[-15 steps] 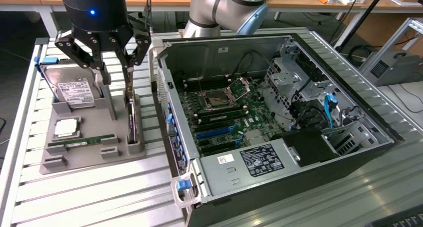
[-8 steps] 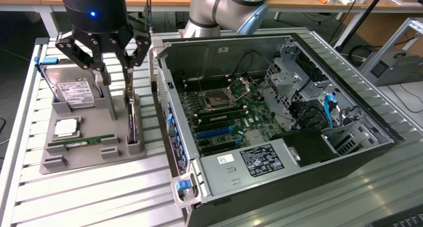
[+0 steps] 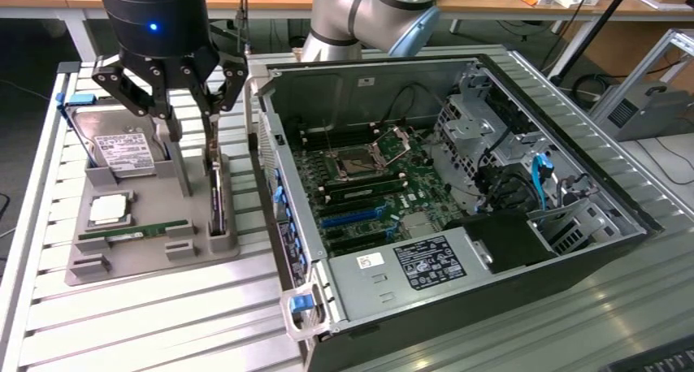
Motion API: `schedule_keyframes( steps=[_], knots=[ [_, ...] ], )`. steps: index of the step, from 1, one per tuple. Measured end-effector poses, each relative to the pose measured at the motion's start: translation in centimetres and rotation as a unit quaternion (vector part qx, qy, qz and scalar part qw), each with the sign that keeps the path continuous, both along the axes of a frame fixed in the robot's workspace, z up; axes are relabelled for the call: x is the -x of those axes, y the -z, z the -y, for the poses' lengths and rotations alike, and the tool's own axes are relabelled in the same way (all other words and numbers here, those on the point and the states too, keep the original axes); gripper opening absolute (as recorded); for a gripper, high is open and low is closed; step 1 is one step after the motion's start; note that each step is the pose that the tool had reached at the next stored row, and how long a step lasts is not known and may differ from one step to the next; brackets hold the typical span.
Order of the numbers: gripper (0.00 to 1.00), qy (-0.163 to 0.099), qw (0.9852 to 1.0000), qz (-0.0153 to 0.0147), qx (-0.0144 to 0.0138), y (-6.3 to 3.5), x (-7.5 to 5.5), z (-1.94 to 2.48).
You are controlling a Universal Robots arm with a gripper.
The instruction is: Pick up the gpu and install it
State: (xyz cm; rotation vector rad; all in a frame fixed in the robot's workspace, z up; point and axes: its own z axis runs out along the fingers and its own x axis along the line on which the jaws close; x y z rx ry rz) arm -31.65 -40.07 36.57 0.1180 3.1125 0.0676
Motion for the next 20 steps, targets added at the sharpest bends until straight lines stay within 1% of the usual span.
schedule_keyframes(
  steps=[6,8,12,14,19,20],
  knots=[
    [0.42,0.000,1.0000,0.0000,0.0000,0.11,0.00,0.02],
    [0.42,0.000,1.0000,0.0000,0.0000,0.33,0.00,0.08],
    [0.42,0.000,1.0000,0.0000,0.0000,0.40,0.00,0.09],
    [0.42,0.000,1.0000,0.0000,0.0000,0.67,0.00,0.18],
    [0.42,0.000,1.0000,0.0000,0.0000,0.76,0.00,0.21],
    [0.42,0.000,1.0000,0.0000,0.0000,0.97,0.00,0.27]
  ],
)
